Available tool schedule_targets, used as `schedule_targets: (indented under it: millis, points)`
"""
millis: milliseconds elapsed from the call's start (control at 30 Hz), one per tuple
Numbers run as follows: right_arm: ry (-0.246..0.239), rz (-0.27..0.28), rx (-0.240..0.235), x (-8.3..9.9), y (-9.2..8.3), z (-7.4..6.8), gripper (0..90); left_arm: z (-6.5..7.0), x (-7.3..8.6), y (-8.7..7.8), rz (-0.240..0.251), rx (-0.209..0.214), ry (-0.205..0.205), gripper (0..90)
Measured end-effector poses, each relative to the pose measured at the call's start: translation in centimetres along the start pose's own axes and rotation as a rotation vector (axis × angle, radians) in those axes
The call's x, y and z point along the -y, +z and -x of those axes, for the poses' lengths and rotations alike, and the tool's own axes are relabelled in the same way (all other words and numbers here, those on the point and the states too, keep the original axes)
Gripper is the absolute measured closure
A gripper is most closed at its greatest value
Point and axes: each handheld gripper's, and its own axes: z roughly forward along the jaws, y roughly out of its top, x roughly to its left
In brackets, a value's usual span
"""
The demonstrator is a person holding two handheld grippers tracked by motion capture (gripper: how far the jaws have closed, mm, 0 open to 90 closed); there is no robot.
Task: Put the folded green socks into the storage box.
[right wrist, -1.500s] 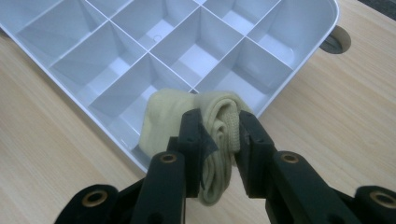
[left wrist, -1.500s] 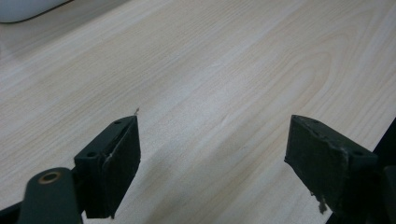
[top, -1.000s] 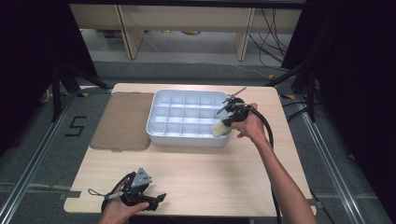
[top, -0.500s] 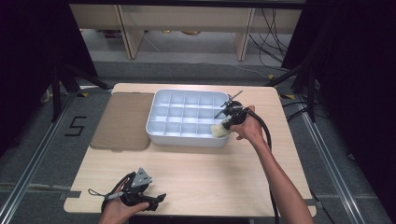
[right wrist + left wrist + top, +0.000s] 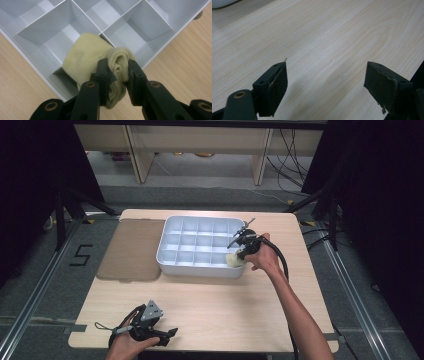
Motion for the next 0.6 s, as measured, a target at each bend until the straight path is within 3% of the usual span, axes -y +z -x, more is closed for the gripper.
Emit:
schedule_targets:
  millis: [233, 333, 600]
  points:
    - [-0.025, -0.035, -0.021, 0.0, 2.0, -0.6, 74.5, 0.0, 0.1, 0.0, 0.010, -0.003, -0.020, 18.1]
    - [-0.006, -0.041, -0.043, 0.1, 2.4, -0.6, 74.5, 0.1, 0.1, 0.1, 0.015, 0.001, -0.040, 18.1]
    - [-0.007, -0.037, -0.077, 0.2, 2.9, -0.3, 72.8, 0.0, 0.1, 0.0, 0.002, 0.000, -0.006, 18.1]
